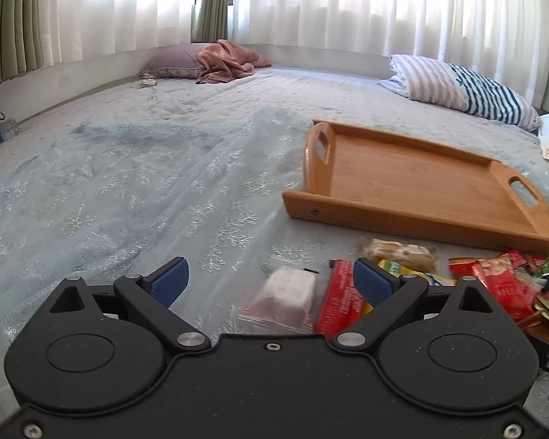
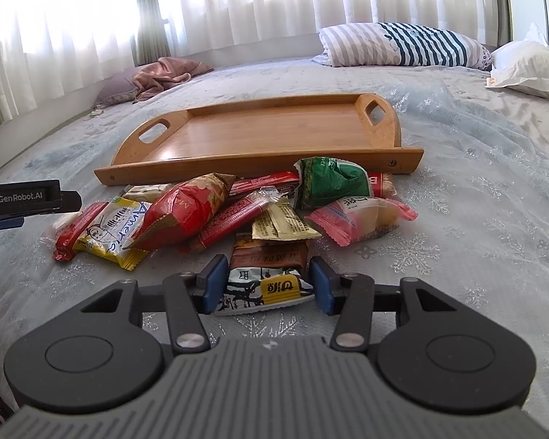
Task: Organize snacks
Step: 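Lower the left gripper onto the small white wrapped packet and close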
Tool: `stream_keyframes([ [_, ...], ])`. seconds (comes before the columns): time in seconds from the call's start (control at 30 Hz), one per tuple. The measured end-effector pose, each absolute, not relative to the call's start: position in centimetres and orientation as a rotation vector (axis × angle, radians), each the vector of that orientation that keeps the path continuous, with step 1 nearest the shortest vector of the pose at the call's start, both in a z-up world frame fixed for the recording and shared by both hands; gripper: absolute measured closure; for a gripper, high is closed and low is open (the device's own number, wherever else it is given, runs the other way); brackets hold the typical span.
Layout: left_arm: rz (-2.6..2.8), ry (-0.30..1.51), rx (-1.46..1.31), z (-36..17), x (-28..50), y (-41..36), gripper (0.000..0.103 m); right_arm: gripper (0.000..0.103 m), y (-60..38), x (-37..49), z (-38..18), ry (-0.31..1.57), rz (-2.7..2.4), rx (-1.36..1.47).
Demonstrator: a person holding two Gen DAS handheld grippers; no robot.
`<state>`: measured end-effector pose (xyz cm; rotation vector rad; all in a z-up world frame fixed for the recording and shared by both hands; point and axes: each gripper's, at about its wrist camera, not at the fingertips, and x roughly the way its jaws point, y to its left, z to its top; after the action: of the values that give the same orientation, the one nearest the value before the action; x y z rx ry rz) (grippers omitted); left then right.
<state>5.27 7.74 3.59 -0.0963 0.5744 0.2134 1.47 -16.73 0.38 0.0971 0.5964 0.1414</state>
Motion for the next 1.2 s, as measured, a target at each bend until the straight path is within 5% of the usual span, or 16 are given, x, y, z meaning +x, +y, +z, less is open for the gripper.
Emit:
stream_keyframes([
  [0.37,0.253,0.574,-0.028,2.1,7.0,7.4,0.005,0.038,-16.3,1.3,0.2,0.586,0.146,0.064],
  [0.57,0.254,0.522,-0.097,3.0,5.1,8.3,0.026,0.037,-16.5,1.3,0.2,0.584,0.152,0.085],
  [0.73,0.132,0.528,-0.038,3.2,4.7,7.8,0.059,0.036,-16.4,1.4,0.2,0.584,0.154,0.069],
  [1.2,0.074,0.621,-0.005,1.8,6.2,8.2,0.069,0.035,-16.2,1.3,0.1,0.581,0.153,0.08],
])
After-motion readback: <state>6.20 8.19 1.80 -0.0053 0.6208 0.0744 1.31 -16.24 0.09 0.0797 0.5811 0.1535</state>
